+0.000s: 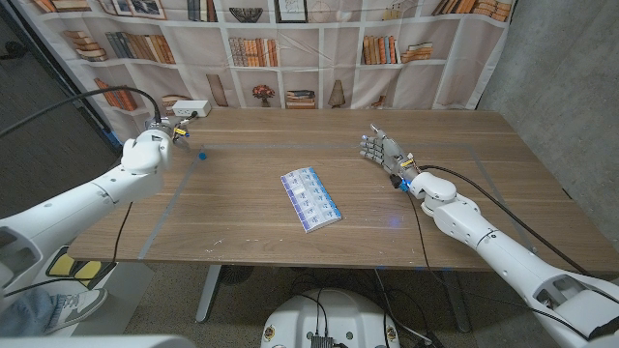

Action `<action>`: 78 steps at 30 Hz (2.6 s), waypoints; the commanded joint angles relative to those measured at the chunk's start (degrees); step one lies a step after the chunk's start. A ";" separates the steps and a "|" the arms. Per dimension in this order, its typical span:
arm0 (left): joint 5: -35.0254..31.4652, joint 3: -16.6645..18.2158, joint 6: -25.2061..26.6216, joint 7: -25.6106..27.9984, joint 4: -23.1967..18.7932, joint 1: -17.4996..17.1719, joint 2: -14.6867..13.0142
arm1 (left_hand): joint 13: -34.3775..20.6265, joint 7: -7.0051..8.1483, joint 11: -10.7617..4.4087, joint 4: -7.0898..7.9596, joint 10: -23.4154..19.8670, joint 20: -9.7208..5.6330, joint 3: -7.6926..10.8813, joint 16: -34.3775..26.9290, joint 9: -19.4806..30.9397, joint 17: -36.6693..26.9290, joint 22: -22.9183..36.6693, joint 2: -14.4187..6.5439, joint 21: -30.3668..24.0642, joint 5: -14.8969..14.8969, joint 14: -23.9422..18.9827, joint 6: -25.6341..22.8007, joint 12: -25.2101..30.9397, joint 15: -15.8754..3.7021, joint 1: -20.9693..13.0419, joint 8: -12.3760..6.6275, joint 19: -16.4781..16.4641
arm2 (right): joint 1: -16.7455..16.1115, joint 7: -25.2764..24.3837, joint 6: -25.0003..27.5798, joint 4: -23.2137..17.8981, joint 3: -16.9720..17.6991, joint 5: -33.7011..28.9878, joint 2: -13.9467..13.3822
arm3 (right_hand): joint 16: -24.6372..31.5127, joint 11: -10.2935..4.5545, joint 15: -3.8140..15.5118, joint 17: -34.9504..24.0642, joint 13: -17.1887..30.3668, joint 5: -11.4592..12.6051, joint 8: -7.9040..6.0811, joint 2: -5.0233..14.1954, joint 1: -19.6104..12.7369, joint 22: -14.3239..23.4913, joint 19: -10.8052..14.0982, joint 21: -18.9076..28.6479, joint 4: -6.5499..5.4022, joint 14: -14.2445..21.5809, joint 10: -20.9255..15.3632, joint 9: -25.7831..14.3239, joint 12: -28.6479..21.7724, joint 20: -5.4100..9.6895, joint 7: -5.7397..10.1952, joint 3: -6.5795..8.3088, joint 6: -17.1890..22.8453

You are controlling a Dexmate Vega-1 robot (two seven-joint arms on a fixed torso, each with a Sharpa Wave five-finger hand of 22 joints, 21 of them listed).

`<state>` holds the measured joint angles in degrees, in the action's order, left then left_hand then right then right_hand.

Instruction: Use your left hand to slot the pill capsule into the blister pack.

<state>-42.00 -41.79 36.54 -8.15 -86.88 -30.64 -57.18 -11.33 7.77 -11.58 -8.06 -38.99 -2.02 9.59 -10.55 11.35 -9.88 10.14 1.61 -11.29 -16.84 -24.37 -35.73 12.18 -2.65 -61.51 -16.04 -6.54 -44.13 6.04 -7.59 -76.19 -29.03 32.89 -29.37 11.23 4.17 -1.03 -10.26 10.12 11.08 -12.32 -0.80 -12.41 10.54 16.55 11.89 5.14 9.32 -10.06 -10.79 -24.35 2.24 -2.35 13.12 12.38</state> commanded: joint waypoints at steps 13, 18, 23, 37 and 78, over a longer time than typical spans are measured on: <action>-1.54 -4.67 -1.66 -3.74 8.84 5.73 4.17 | -0.18 0.68 -0.32 0.24 0.07 -1.70 0.31 -0.12 0.10 -0.21 0.06 -0.43 -0.22 -0.07 -0.24 0.58 -0.65 -8.46 -0.71 0.64 -0.67 | 1.09 0.80 -0.65 2.14 -0.54 -0.30 1.16 | -0.08 -0.08 0.04 -0.10 0.11 0.19 0.28 0.33 0.29 0.07 0.67 -0.11 -0.03 0.46 -0.79 -0.14 0.47 1.14 0.06 -0.26 0.63; -1.46 -5.82 -2.46 -3.57 11.29 6.91 5.41 | -0.19 0.73 -0.45 0.27 -0.04 -1.83 0.30 -0.11 0.12 -0.21 0.06 -0.45 -0.21 -0.06 -0.16 0.63 -0.64 -8.50 -0.82 0.70 -0.68 | 0.31 0.20 -0.02 1.06 -0.15 0.01 0.56 | -0.09 -0.04 -0.03 -0.10 0.11 0.20 0.30 0.33 0.28 0.07 0.68 -0.12 0.00 0.49 -0.85 -0.14 0.60 1.12 0.04 -0.28 0.63; -0.02 -5.93 -4.79 -0.97 13.32 7.35 6.35 | -0.19 0.92 -0.53 0.31 -0.11 -1.93 0.29 -0.16 0.13 -0.21 0.05 -0.45 -0.23 -0.04 -0.28 0.36 -0.65 -8.62 -0.91 0.64 -0.77 | 0.29 0.38 -0.36 1.14 -0.20 -0.19 0.42 | -0.09 0.02 0.02 -0.10 0.11 0.20 0.33 0.34 0.27 0.07 0.67 -0.13 0.02 0.52 -0.99 -0.14 0.71 1.06 0.07 -0.31 0.63; 5.37 -3.13 -9.66 6.90 12.43 4.40 5.10 | -0.17 4.49 -0.92 0.58 -1.43 -2.09 0.24 -0.46 0.07 -0.33 0.08 -0.63 -0.35 0.14 -1.36 -2.94 -0.49 -8.83 -1.48 -0.35 -1.32 | 0.17 -0.18 -0.05 0.44 -0.27 -0.46 0.29 | -0.11 -0.08 -0.01 -0.11 0.11 0.19 0.37 0.32 0.29 0.07 0.73 -0.13 0.08 0.59 -1.17 -0.15 1.09 1.02 0.13 -0.40 0.65; 10.14 -4.61 -14.56 12.98 19.62 5.03 7.96 | 0.11 4.84 -1.01 1.21 -0.68 -0.32 -0.50 0.05 0.01 -0.55 0.24 -0.45 -0.29 0.48 -0.09 -2.45 -1.45 -8.61 -1.89 0.82 -1.34 | 1.27 -1.12 3.02 -2.40 -0.73 -1.42 -0.86 | -0.13 0.03 -0.14 -0.11 0.13 0.23 0.49 0.45 0.17 0.07 0.74 -0.17 0.26 0.86 -1.88 -0.16 1.92 0.84 0.26 -0.51 0.65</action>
<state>-33.17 -46.14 22.73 2.99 -68.46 -25.33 -49.70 -11.19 12.89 -12.50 -7.10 -39.64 -2.14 8.95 -10.55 11.19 -10.29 10.28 1.25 -11.29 -16.45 -24.94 -37.75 10.57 -2.46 -63.11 -15.04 -7.67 -43.33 5.30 -5.77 -77.57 -29.58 31.82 -29.85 11.24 4.27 -1.34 -10.25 10.13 11.08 -12.05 -0.79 -12.41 10.53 16.65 11.89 5.47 9.63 -11.38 -10.78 -22.37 2.14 -2.04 12.79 12.69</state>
